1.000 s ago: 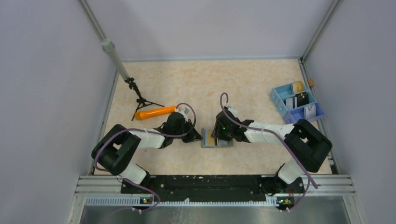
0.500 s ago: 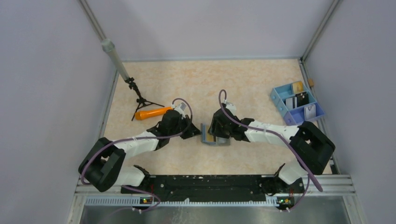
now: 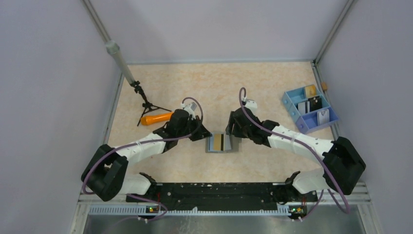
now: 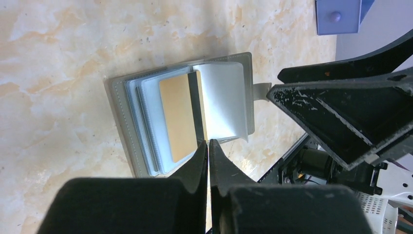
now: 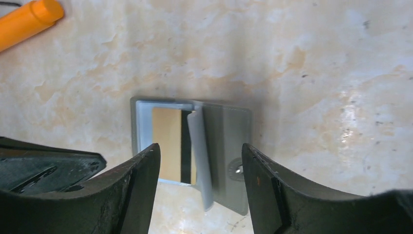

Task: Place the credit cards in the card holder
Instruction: Insert the credit card into the card holder, then close the card holder at the center of the board.

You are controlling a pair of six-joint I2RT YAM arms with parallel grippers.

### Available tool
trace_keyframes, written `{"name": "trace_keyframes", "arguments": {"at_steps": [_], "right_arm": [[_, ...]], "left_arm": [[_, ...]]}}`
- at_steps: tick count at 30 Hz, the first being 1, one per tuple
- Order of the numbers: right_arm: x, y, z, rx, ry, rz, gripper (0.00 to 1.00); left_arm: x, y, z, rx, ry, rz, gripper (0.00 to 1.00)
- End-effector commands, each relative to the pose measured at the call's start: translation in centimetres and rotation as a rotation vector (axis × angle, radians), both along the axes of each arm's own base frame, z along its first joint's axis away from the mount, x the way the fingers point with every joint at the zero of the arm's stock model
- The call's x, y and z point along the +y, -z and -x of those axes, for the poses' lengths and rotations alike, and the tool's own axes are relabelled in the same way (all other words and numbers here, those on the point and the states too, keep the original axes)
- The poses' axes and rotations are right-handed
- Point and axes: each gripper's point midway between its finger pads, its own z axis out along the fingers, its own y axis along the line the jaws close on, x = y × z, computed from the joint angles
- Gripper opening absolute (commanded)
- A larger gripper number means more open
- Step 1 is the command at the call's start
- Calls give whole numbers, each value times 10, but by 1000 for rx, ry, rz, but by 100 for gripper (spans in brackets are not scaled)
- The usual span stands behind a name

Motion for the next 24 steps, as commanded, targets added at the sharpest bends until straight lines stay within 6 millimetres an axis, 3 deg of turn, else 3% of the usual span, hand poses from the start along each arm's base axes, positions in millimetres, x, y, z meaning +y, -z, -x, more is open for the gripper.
{"name": "trace_keyframes", "arguments": {"at_steps": [1, 3, 11, 14, 20, 24], "right_arm": [[-28, -5, -5, -31, 25, 86, 62], [-31, -2, -1, -23, 19, 94, 62], [-34, 30, 12, 61, 9, 64, 63], [-27, 34, 14, 75, -10, 9, 62], [-7, 14, 12, 39, -59, -106, 36], [11, -11, 11, -30, -130, -209, 30]], "left_arm": [[-6, -12, -7, -45, 28, -10, 0], [-5, -10, -8, -43, 26, -22, 1], [2, 15, -10, 6, 4, -78, 28], [6, 29, -9, 23, -4, -96, 30], [2, 61, -6, 71, 15, -99, 25], [-4, 76, -2, 107, 34, -73, 20]]}}
